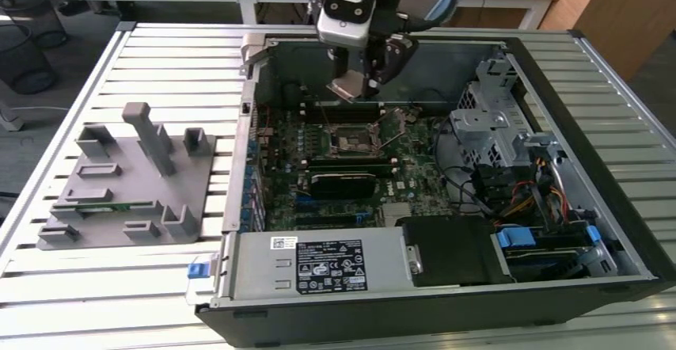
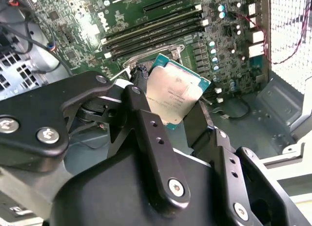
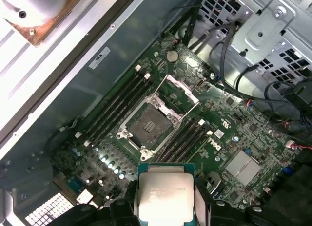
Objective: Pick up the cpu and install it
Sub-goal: 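Place the cpu into insertion slot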
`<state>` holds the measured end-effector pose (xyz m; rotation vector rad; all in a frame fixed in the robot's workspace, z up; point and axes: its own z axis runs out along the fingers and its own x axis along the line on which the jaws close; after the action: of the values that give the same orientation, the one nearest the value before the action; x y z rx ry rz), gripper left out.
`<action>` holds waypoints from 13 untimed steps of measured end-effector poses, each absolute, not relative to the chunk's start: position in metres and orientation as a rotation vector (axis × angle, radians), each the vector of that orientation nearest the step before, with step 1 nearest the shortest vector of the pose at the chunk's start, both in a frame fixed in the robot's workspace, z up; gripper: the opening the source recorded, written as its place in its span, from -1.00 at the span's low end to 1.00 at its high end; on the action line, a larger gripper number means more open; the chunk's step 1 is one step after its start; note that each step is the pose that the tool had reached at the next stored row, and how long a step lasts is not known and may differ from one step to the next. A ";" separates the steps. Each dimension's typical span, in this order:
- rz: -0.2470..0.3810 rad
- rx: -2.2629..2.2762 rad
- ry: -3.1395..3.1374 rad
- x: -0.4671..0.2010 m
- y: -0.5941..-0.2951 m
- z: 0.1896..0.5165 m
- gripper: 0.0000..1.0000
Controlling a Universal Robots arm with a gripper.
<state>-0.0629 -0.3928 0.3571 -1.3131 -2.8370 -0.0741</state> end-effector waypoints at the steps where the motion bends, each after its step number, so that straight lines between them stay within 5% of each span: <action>1: -0.074 -1.331 -2.829 -0.063 -0.393 0.357 0.08; 13: -0.076 -1.543 -2.724 -0.063 -0.391 0.353 0.08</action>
<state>-0.0629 -0.3908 0.3531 -1.5425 -2.7235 -0.0756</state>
